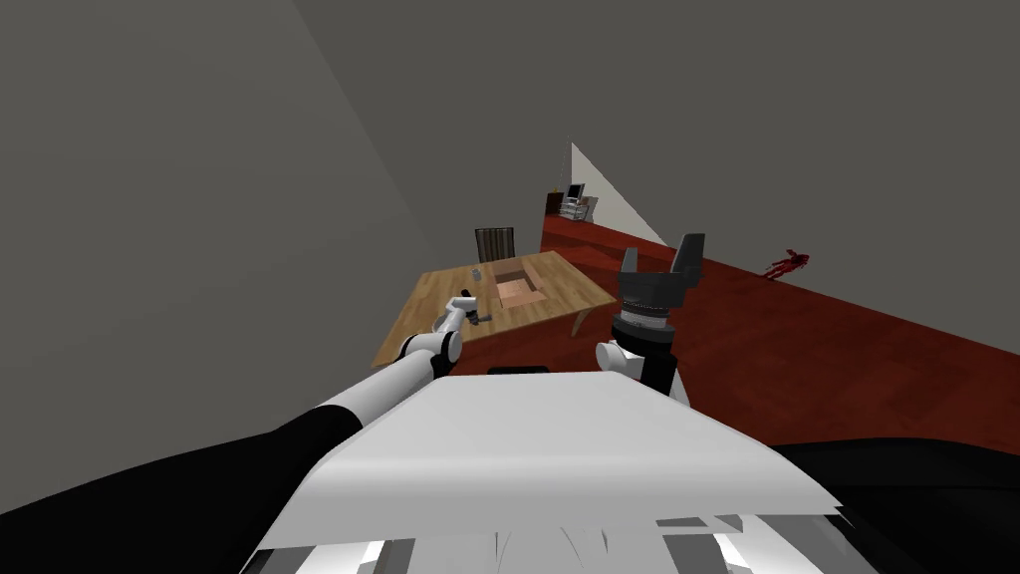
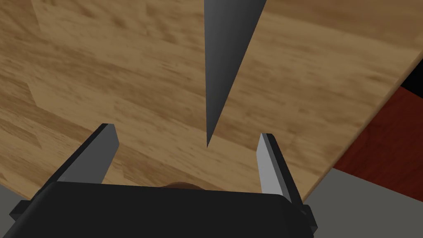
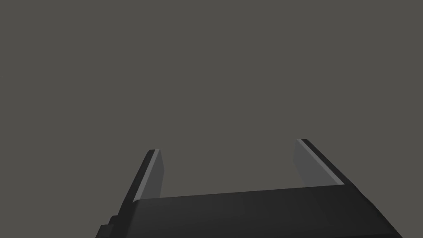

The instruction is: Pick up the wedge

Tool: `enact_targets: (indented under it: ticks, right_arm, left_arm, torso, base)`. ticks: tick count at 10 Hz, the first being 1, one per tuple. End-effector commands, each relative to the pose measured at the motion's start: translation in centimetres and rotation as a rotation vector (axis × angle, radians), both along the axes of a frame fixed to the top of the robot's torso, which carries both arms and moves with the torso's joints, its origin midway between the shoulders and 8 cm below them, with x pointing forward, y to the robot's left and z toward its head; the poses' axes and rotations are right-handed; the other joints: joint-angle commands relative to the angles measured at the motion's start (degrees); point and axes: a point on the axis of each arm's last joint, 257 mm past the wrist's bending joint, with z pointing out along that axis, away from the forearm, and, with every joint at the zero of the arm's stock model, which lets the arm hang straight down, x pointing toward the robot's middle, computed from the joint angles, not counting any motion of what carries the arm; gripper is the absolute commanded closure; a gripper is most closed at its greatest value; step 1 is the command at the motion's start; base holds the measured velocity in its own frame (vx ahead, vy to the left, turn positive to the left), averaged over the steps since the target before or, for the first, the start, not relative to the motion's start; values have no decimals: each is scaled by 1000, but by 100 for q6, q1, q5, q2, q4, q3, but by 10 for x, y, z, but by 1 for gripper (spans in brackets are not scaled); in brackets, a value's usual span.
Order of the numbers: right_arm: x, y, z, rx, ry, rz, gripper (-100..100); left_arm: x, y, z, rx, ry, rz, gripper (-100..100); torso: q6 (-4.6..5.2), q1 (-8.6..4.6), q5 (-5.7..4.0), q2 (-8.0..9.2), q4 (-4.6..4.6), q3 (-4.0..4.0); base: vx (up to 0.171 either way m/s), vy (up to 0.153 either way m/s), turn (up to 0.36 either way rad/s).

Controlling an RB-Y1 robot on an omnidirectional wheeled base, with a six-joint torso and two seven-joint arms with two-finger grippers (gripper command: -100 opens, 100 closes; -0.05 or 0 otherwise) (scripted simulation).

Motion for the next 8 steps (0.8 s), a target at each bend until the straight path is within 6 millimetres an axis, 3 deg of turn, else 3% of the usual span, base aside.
enact_targets:
  ticks: [1,2,4,6,8]
  right_arm:
    - [0,0,0,0,0,0,0]
    - [0,0,0,0,0,0,0]
    - [0,0,0,0,0,0,0]
    - [0,0,0,0,0,0,0]
    - [0,0,0,0,0,0,0]
  left_arm:
    - [-10,-2,-3,-6,32,5,-100]
    - [-10,-2,-3,-6,32,5,-100]
    - [-34,-10,-18,-20,118,12,-100]
    - [-44,-13,-23,-26,150,14,-100]
    - [-44,-12,-23,-25,147,14,-100]
  torso:
    - [0,0,0,0,0,0]
    - [-4,1,0,3,0,1]
    - [-2,-3,-1,13,3,7]
    - [-3,0,0,6,1,3]
    - [-3,0,0,12,2,6]
  base:
    - [63,15,-40]
    - [30,6,19]
    - [54,11,-78]
    - [56,15,-41]
    - [24,9,-14]
